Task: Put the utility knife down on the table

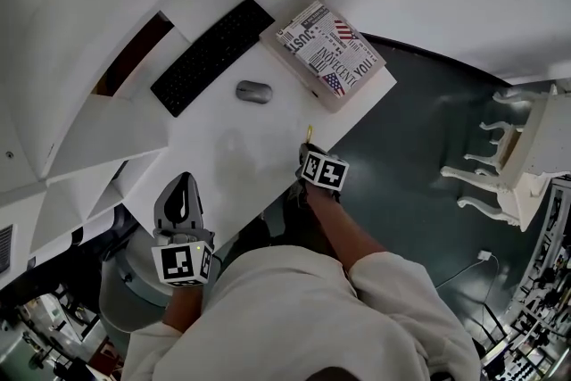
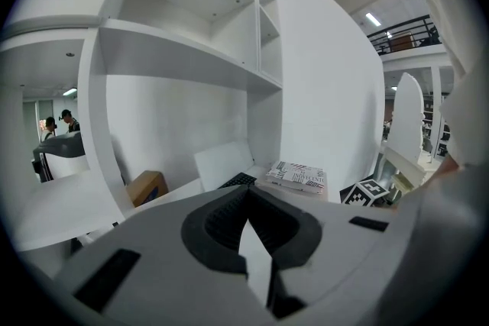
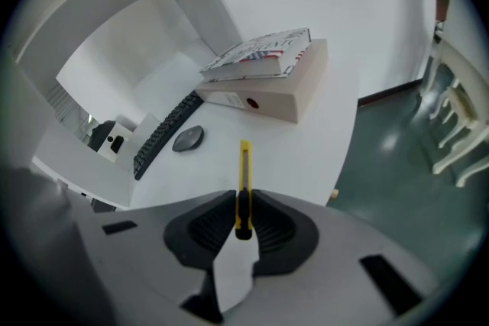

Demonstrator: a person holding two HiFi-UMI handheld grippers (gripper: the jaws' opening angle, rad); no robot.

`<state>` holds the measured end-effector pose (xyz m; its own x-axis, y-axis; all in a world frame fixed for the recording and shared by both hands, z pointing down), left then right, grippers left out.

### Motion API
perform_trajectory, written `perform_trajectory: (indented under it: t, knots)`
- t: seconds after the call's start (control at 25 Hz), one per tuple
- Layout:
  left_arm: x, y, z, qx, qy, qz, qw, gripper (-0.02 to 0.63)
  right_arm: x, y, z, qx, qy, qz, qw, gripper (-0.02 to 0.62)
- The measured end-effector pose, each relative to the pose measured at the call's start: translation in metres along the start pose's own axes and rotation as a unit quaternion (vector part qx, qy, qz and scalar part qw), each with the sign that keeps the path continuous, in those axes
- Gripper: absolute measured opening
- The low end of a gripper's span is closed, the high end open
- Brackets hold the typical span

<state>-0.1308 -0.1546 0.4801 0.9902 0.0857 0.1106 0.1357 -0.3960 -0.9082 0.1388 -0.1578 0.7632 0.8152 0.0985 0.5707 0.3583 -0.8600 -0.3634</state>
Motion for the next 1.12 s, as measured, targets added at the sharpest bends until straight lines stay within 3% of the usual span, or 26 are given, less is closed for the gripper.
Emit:
perform_trajectory:
  t: [1.12]
  knots:
    - [-0.020, -0.022, 0.004, -0.026, 0.042, 0.024, 0.9985, 0.000, 0.007, -0.013, -0.033, -0.064, -0.004, -0.047, 0.997, 0.069]
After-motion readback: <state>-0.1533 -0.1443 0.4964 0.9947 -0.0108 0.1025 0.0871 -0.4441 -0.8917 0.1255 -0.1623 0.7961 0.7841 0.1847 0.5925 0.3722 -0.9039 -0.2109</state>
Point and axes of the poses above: the fingertips, and each gripper's own axes: z backward along the fingers, x to its right, y out of its top, the point moved 1 cm from there along z, backward along the fingers, and after that the axes turned 13 degrees about y, right-handed, at the moved point
